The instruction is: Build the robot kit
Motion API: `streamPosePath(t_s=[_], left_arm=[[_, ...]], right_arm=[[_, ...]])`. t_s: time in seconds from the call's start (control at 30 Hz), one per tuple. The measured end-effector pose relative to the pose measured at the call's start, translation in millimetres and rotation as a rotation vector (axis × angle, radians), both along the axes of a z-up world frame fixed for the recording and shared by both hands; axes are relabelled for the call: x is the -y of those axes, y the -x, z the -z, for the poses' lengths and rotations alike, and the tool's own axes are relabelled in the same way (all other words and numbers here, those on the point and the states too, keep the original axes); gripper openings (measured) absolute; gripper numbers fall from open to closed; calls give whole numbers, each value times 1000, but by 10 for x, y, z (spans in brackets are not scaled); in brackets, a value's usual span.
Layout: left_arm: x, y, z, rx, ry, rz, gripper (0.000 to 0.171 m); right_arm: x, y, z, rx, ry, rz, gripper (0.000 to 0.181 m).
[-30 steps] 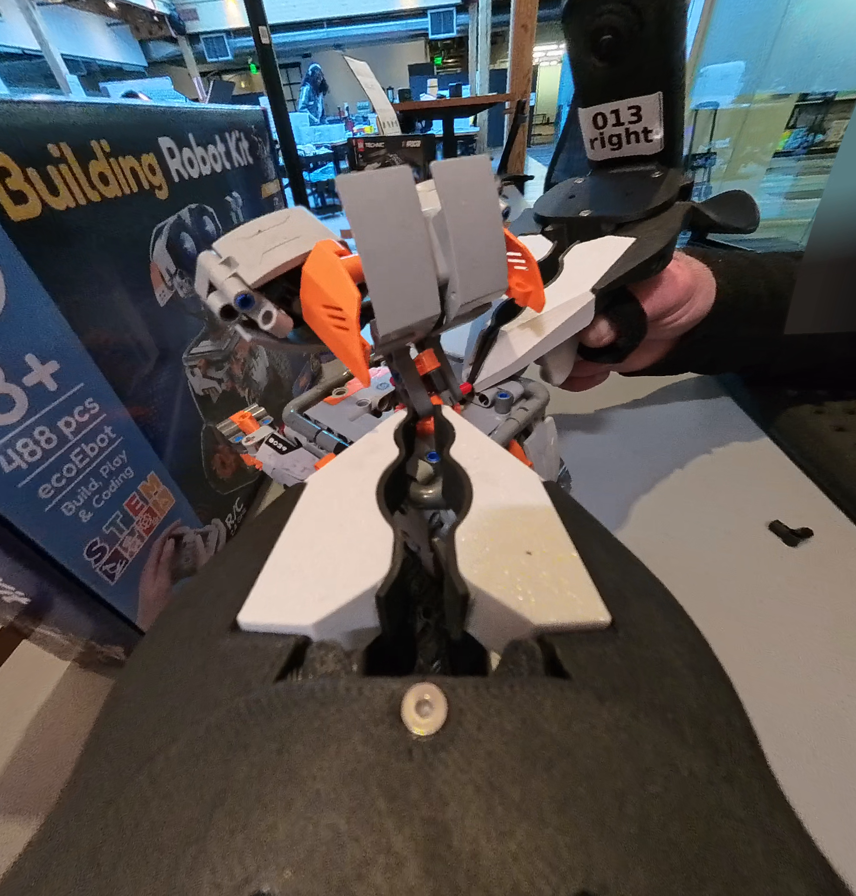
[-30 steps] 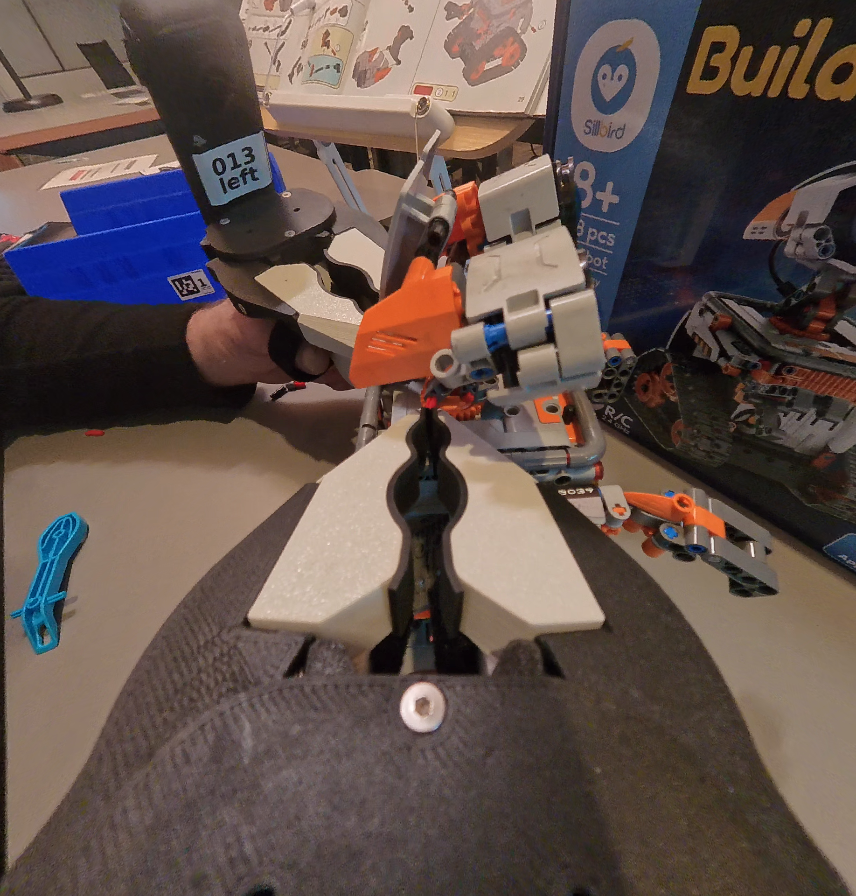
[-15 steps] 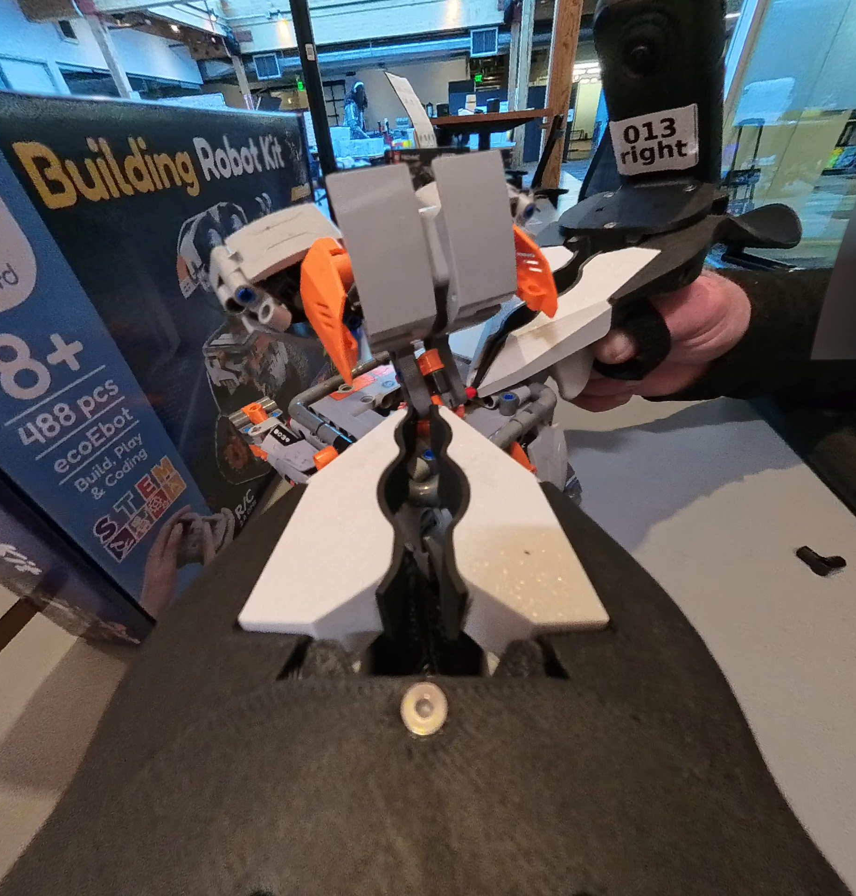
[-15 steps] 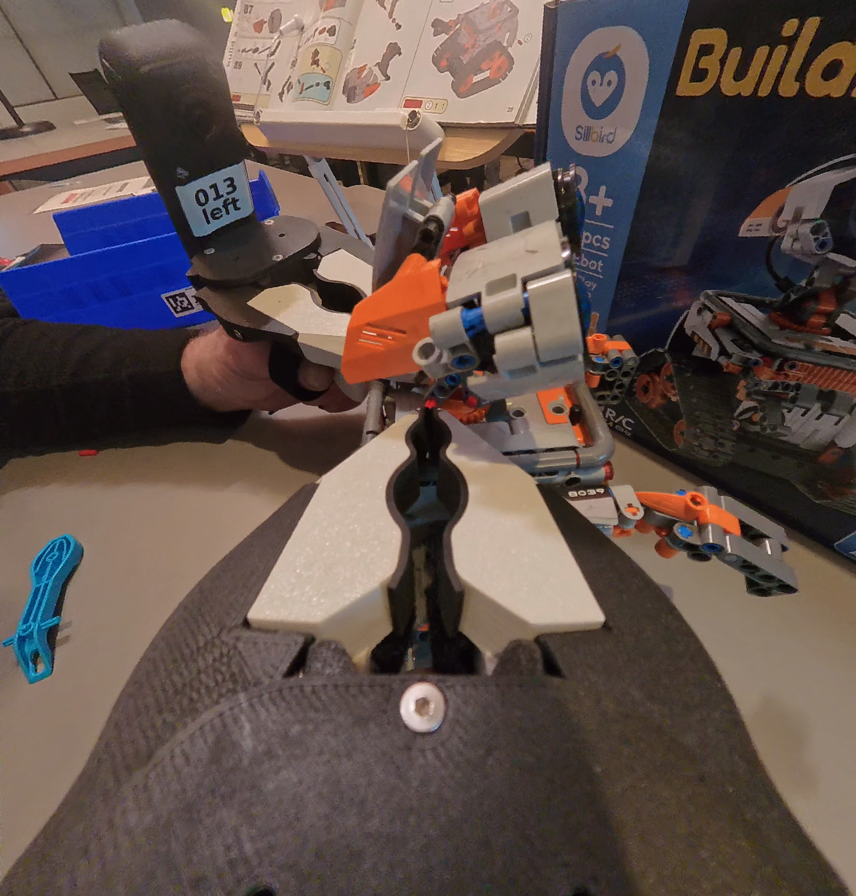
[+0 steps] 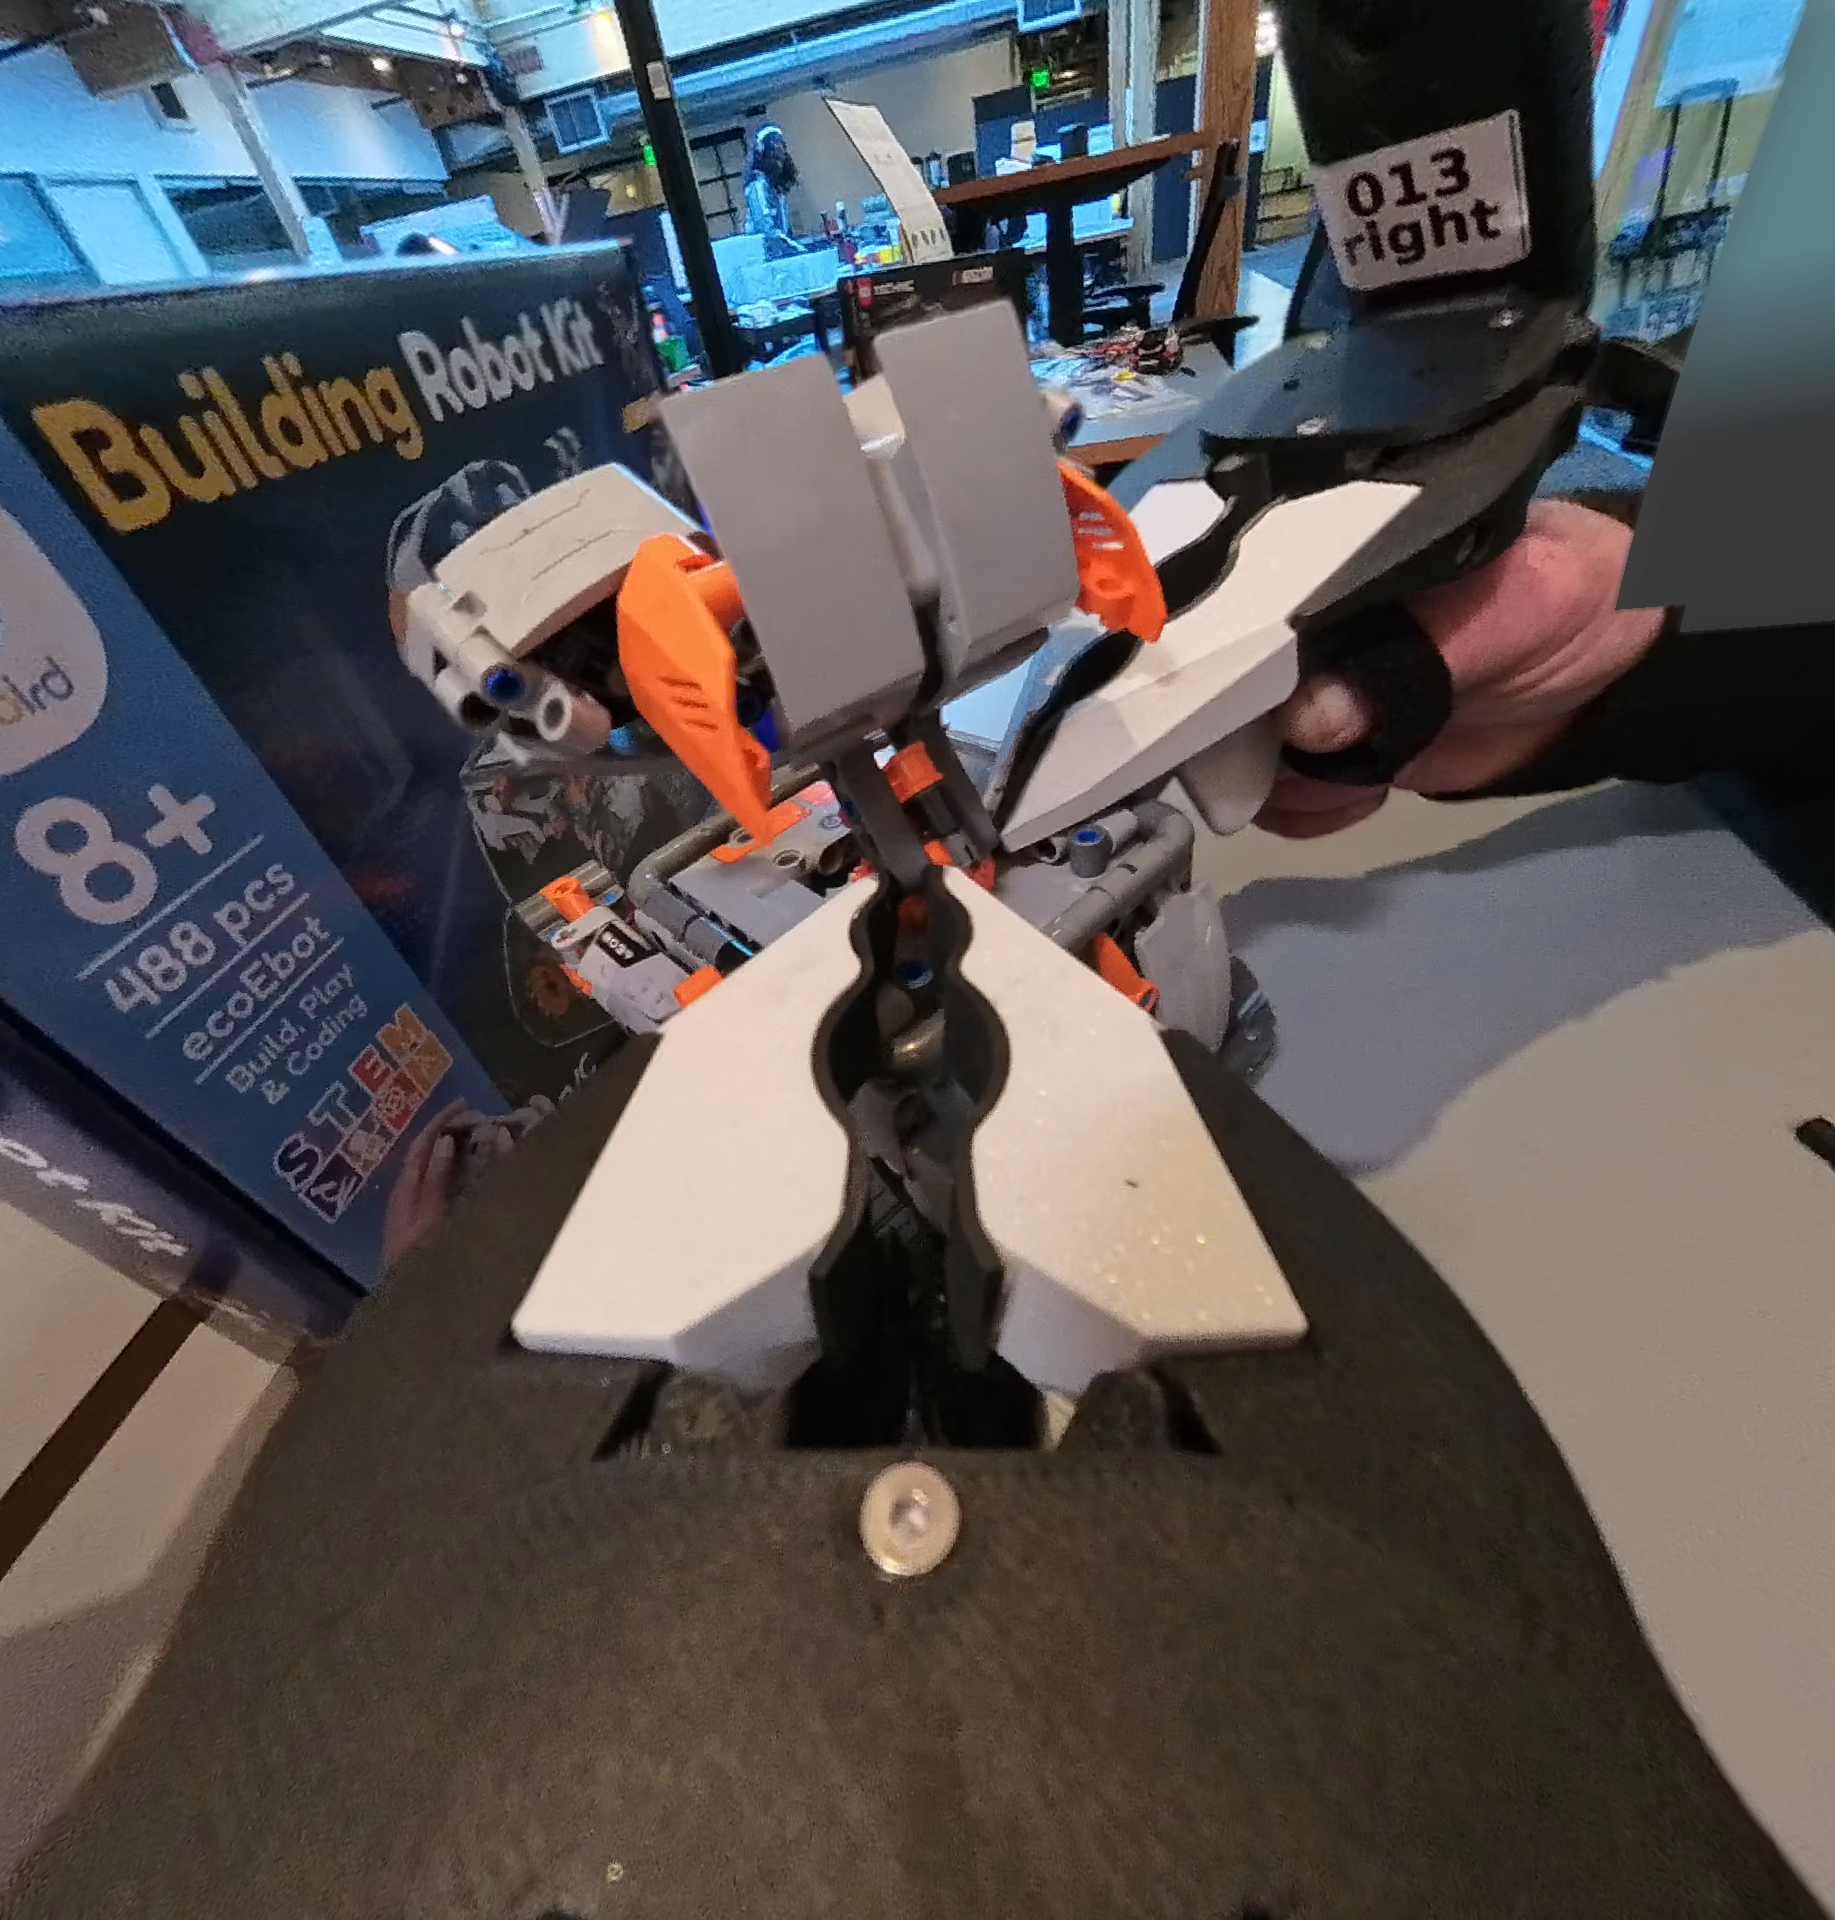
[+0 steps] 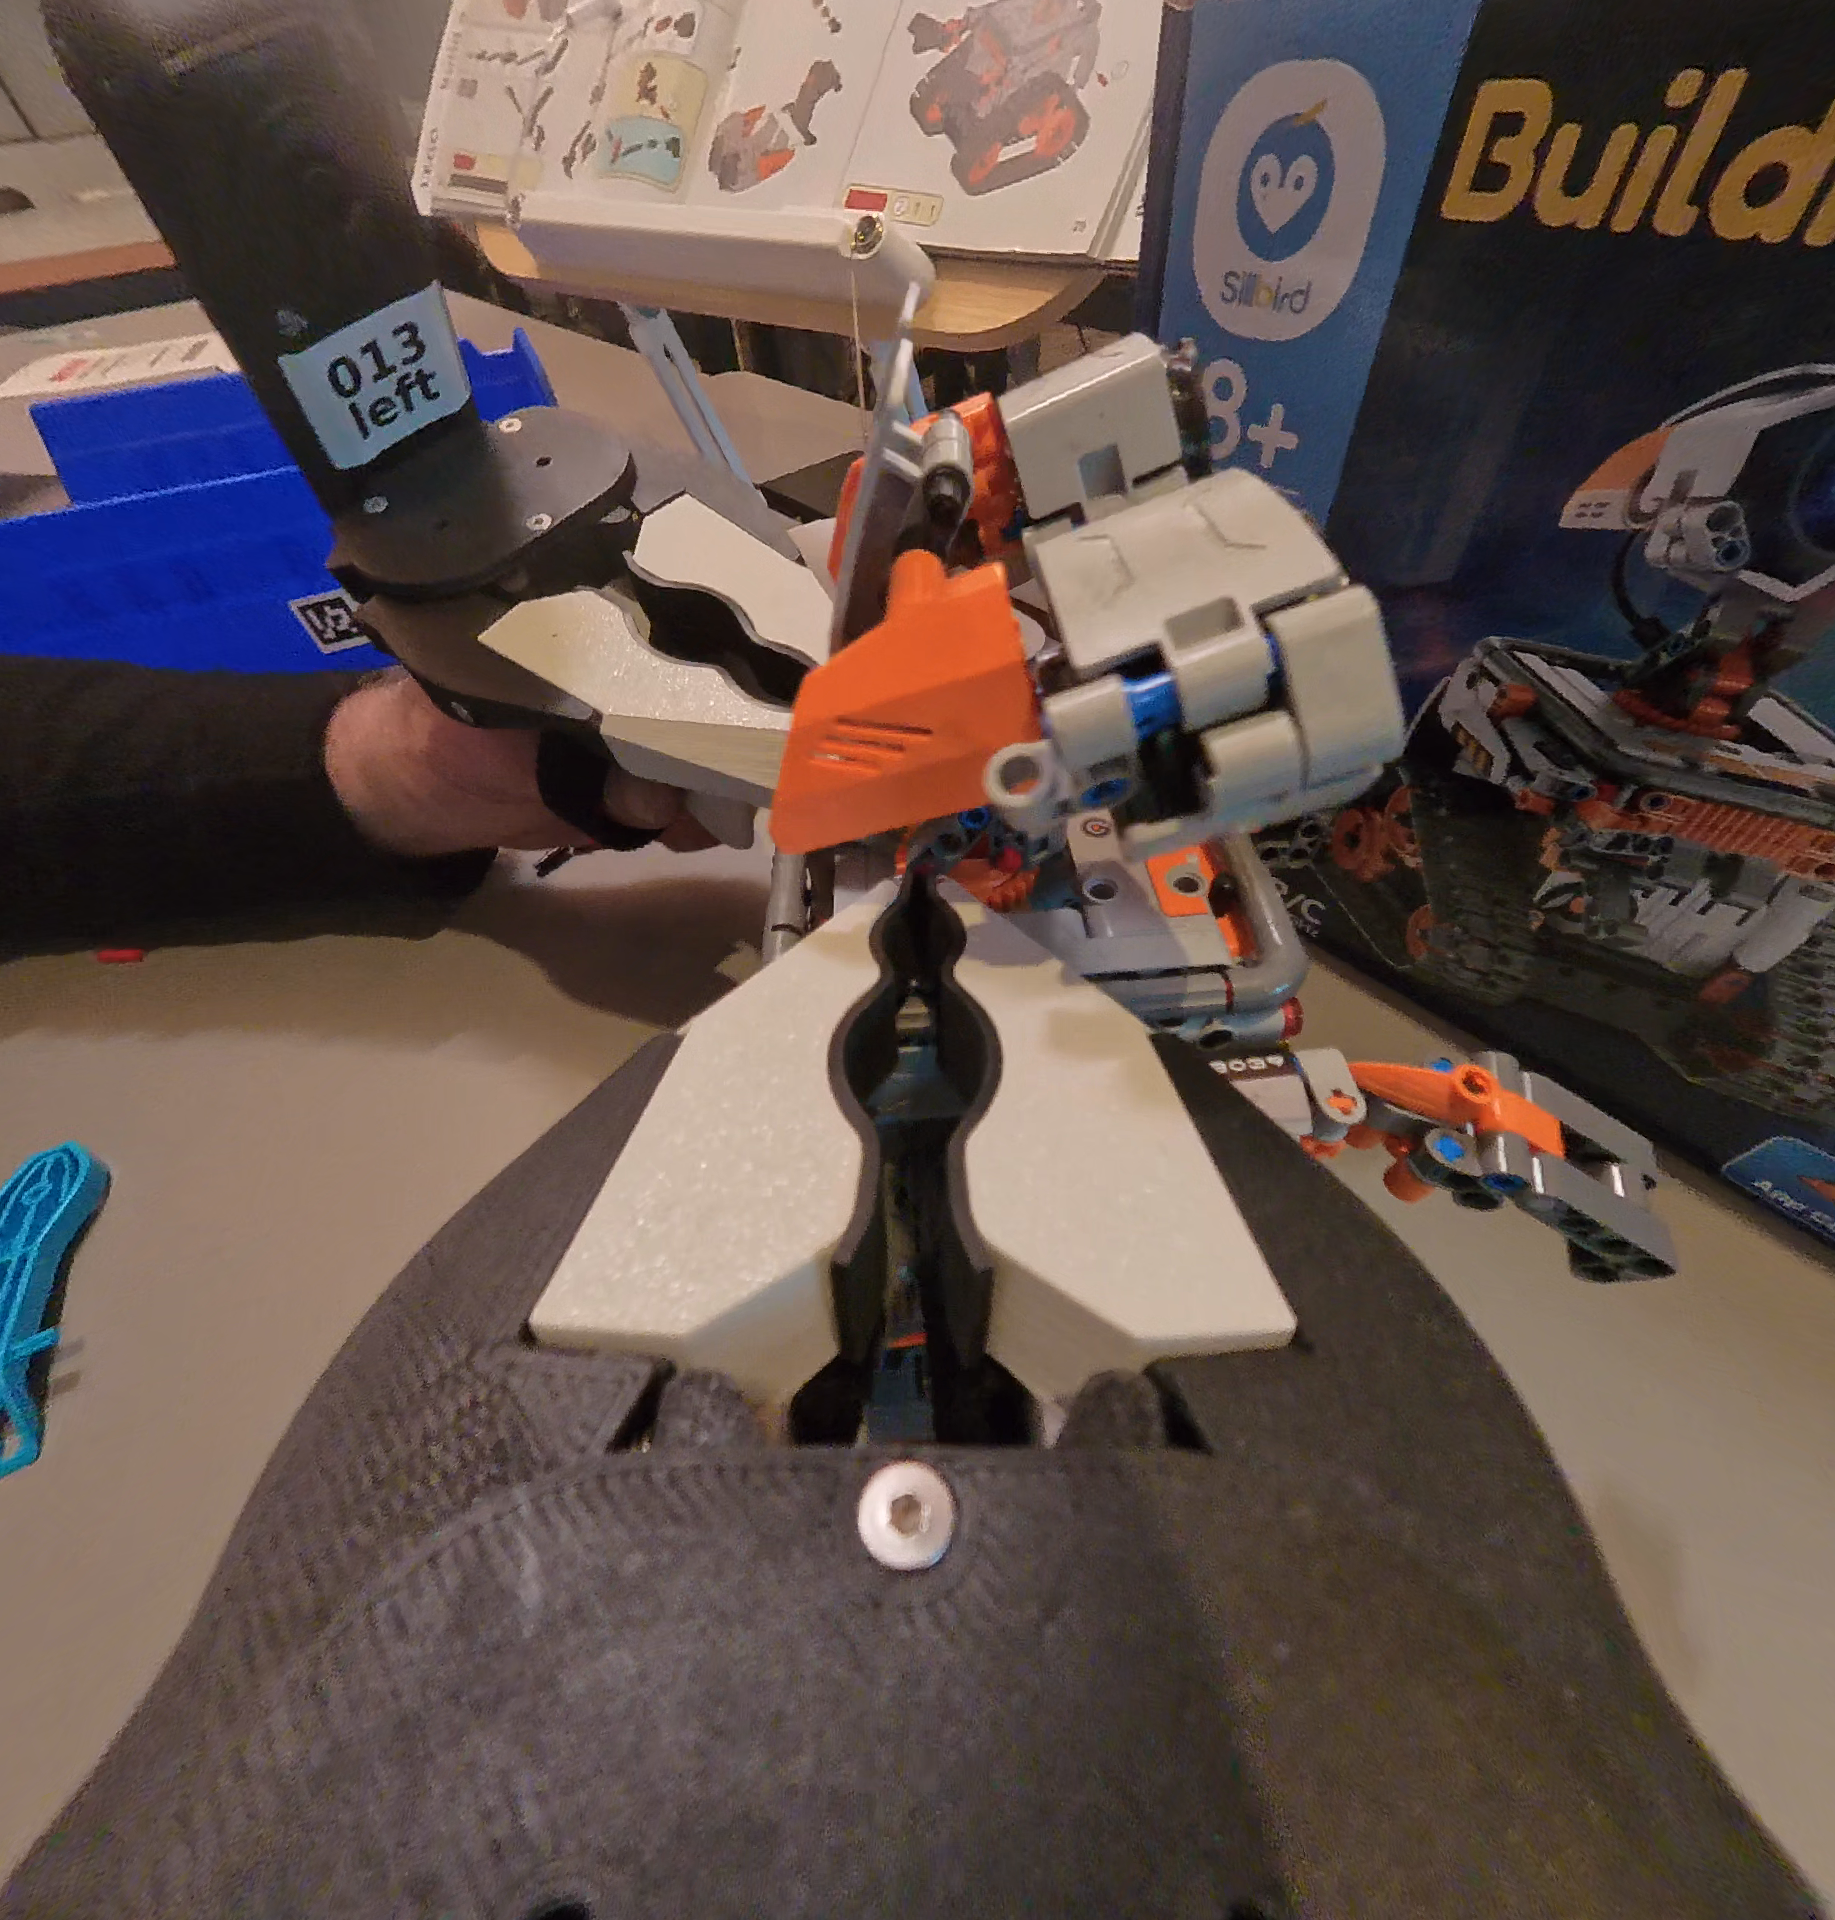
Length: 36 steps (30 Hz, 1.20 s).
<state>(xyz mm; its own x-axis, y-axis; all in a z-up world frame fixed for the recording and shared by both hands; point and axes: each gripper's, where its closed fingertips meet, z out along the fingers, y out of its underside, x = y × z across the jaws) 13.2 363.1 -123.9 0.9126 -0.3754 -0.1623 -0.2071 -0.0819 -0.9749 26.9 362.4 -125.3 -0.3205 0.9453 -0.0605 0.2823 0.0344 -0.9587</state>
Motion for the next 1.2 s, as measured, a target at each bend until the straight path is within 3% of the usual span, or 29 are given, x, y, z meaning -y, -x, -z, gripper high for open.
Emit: streamPosePath(t_s=[0.1,0.2,0.3,0.4,0.47,0.5,0.57,0.6,0.63,0.73,0.83,0.9,1.0,1.2], left_arm=[[67,102,-1,-12,27,-15,19],[207,187,-71,-30,23,-48,22],[340,268,-84,-147,66,-125,39],[556,303,-230,-181,106,-196,60],[741,214,-271,-158,182,-221,80],[846,133,-242,-141,230,-223,90],[1036,33,-115,-129,299,-273,97],[1127,-13,-14,-128,336,-292,111],[1210,-43,105,-122,375,-317,124],[1445,-229,515,-67,510,-309,140],[1613,-242,831,-65,586,-327,149],[1736,-154,1028,-61,654,-365,153],[1844,-13,1255,-42,701,-411,140],[1882,109,1292,35,667,-510,145]], right_arm=[[-69,-101,-56,11,-2,6,11],[-128,-263,-140,11,-27,18,13],[-110,-496,-249,-9,-133,52,22],[128,-736,-287,6,-199,41,48],[439,-833,-182,64,-185,-29,60],[601,-854,-101,104,-177,-65,76],[924,-853,123,200,-183,-147,107],[1069,-825,246,246,-190,-182,120],[1202,-780,365,282,-209,-213,130],[1505,-580,691,361,-284,-279,149],[1593,-340,952,426,-362,-277,156],[1703,-211,1013,441,-312,-285,156],[1682,-76,1248,509,-374,-274,156],[1713,-72,1302,486,-290,-257,154]])
